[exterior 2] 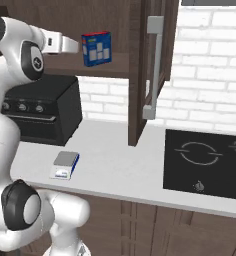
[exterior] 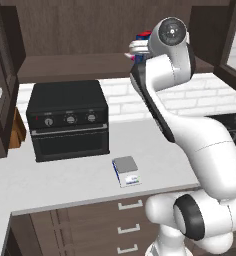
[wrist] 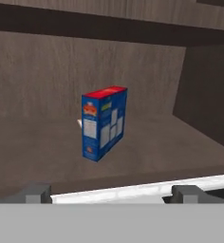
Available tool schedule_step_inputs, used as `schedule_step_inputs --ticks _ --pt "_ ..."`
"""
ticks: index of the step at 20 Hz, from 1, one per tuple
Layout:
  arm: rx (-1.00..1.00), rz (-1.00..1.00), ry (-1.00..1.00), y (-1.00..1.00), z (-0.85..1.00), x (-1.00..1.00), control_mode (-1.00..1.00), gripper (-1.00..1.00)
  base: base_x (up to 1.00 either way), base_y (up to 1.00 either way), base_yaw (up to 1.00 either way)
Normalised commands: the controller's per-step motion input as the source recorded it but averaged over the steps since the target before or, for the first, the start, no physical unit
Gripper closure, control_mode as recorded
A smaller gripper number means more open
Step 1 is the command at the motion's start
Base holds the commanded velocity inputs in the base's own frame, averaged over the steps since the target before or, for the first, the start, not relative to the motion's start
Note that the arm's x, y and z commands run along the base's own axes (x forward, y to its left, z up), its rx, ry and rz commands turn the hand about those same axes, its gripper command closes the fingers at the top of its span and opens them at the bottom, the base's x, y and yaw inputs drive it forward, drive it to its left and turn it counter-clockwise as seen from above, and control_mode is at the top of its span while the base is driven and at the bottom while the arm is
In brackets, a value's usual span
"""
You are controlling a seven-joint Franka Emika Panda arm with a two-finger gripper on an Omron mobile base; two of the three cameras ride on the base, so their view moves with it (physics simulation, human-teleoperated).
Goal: Pick the boxed food and place it on the digital scale for weighing, and close the cabinet.
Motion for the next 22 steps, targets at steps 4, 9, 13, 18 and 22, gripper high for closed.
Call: schedule_step_inputs --ticks 4,9,13,18,22 --pt "-0.03 -0.01 -0.02 0.00 0.00 0.70 -1.00 -1.00 0.00 0.00 0.00" --pt "0.00 0.00 0.00 0.00 -0.01 0.53 -1.00 -1.00 0.00 0.00 0.00" --pt "0.01 -0.02 -0.02 0.00 0.00 0.53 -1.00 -1.00 0.00 0.00 0.00" --pt "0.05 -0.03 0.00 0.00 0.00 0.50 -1.00 -1.00 0.00 0.00 0.00" --pt "0.06 -0.01 0.00 0.00 -0.01 0.41 -1.00 -1.00 0.00 0.00 0.00"
